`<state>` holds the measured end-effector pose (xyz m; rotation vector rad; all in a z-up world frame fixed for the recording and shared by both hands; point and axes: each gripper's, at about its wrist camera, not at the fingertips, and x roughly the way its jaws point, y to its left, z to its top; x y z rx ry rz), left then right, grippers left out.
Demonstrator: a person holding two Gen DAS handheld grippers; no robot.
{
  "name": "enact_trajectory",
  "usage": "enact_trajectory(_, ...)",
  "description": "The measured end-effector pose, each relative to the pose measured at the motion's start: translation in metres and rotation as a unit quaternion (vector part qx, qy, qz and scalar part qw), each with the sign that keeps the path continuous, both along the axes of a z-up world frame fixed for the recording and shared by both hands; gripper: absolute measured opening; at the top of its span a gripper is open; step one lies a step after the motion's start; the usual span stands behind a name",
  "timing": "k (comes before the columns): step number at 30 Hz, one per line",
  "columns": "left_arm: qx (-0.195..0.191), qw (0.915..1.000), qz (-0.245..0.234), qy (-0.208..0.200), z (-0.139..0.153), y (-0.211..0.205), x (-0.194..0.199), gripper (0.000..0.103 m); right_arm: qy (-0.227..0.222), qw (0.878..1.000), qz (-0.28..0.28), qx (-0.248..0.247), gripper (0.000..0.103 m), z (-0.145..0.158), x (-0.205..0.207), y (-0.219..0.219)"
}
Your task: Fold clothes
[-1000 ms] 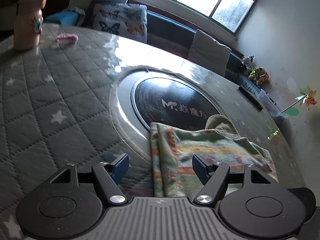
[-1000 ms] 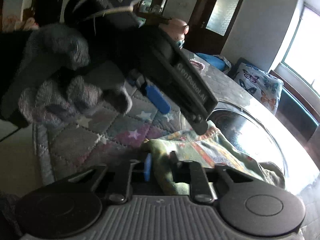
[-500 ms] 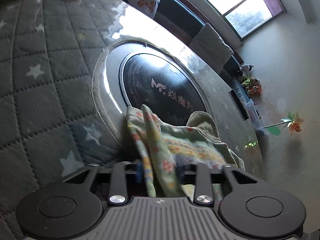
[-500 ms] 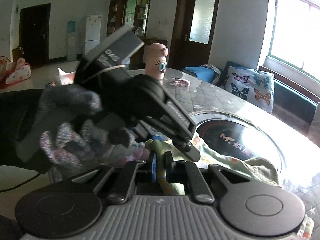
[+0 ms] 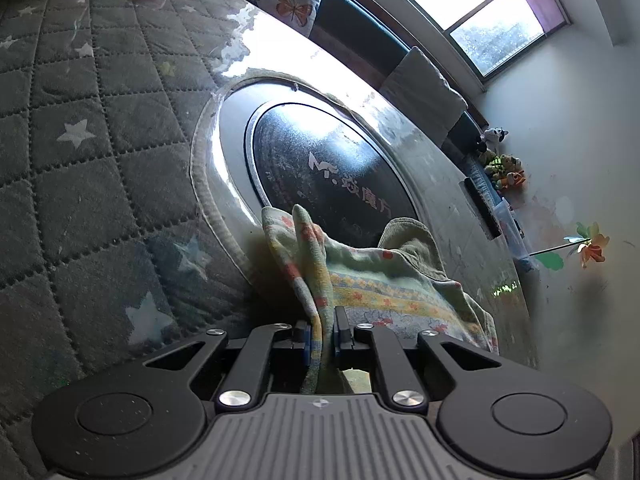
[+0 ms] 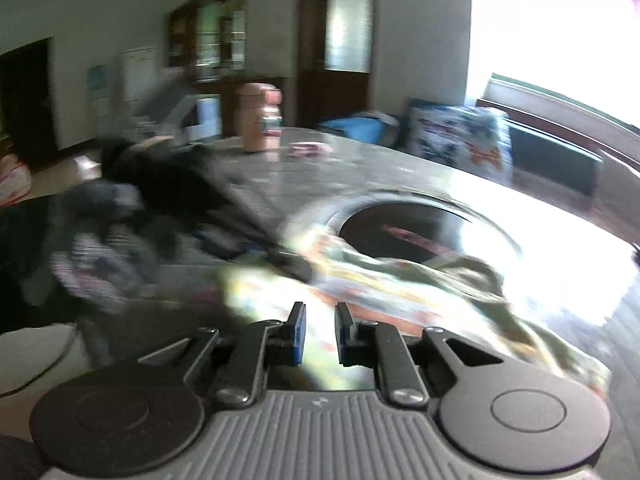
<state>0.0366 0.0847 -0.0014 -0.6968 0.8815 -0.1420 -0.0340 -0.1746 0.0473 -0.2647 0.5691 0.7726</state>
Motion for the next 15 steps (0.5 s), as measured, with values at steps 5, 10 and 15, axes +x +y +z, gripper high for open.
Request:
enact_trajectory(5,0.006,1.0,-0.001,-0.002,0.0,-0.001,0.0,0.011,0.018,0.996,-0.092,-0.009,0.013,-0.014,0.048,-0.033)
enact_trajectory(10,0.01,0.9999,-0.002,-0.002,0.001,-0.003,0.0,0.011,0.047,0.987,-0.151,-0.006,0.013,-0.03,0.088,-0.058)
enact_trajectory(15,0.011,0.9999,-0.002,-0.002,0.0,-0.001,0.0,0.011,0.042,0.982,-0.185,-0.019,0.013,-0.039,0.1,-0.069)
